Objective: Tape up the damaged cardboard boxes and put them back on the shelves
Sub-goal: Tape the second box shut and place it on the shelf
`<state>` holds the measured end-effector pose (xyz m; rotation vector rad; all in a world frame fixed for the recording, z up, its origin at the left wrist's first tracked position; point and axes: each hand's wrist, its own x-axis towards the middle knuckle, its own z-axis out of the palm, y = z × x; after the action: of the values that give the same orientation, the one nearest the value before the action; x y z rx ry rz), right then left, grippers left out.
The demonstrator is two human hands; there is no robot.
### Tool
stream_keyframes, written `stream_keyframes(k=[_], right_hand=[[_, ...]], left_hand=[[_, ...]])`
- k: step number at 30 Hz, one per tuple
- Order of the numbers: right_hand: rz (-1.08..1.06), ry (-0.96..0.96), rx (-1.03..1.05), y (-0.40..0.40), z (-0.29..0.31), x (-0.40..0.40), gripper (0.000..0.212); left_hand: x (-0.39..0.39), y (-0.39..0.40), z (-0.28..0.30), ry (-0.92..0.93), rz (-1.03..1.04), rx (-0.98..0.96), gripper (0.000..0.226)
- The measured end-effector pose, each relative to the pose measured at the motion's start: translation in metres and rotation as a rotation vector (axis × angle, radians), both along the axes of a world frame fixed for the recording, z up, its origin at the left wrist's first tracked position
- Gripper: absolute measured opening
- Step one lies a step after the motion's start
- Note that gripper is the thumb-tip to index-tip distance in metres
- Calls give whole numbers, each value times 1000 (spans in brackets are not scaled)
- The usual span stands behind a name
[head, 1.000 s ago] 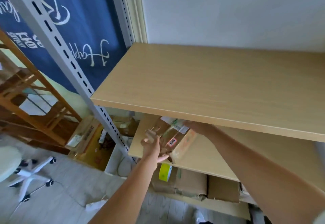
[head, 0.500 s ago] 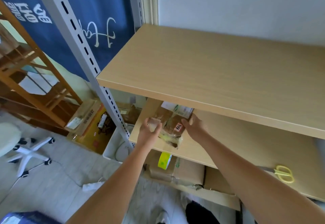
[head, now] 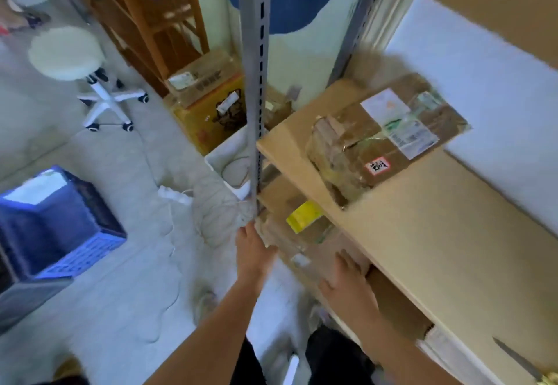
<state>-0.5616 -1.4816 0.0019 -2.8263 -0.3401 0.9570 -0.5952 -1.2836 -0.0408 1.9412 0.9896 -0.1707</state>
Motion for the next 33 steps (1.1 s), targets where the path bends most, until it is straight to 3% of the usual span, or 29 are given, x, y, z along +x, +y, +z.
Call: stream_keyframes(k=[2, 4, 7, 9, 12, 15, 22, 26, 28, 30, 32, 33], right_hand=[[13, -74, -41, -2, -31, 13, 81], [-117, -144, 34, 1, -63, 26, 73], [-241, -363, 87, 6, -109, 45, 59], [-268, -473, 63, 6, -138, 53, 65], [-265, -612, 42, 8, -171, 49, 70], [-256, -639, 1, 10, -183, 38, 74], [-100, -600, -13, 4, -171, 12, 71], [3, -625, 168, -9, -152, -24, 66], [-29, -807, 341, -20, -142, -51, 55], [-114, -1116, 463, -40, -135, -74, 36], [-286, -1398, 524, -64, -129, -89, 36], [-417, -1450, 575, -76, -128, -94, 41]], left_hand=[[-2, -14, -39, -67, -93, -16, 94], [5, -22, -75, -144, -154, 7, 115], [22, -22, -119, -340, -251, 81, 124], [35, -17, -142, -474, -312, 167, 115], [52, -4, -164, -593, -221, 224, 87], [53, 3, -172, -669, -216, 288, 67], [5, 6, -154, -567, -299, 510, 54], [-37, 3, -146, -497, -320, 545, 50], [-46, 3, -142, -434, -368, 554, 55], [-48, 3, -136, -366, -425, 537, 60], [-48, 2, -131, -347, -495, 534, 67], [-48, 1, -130, -338, -521, 533, 69]])
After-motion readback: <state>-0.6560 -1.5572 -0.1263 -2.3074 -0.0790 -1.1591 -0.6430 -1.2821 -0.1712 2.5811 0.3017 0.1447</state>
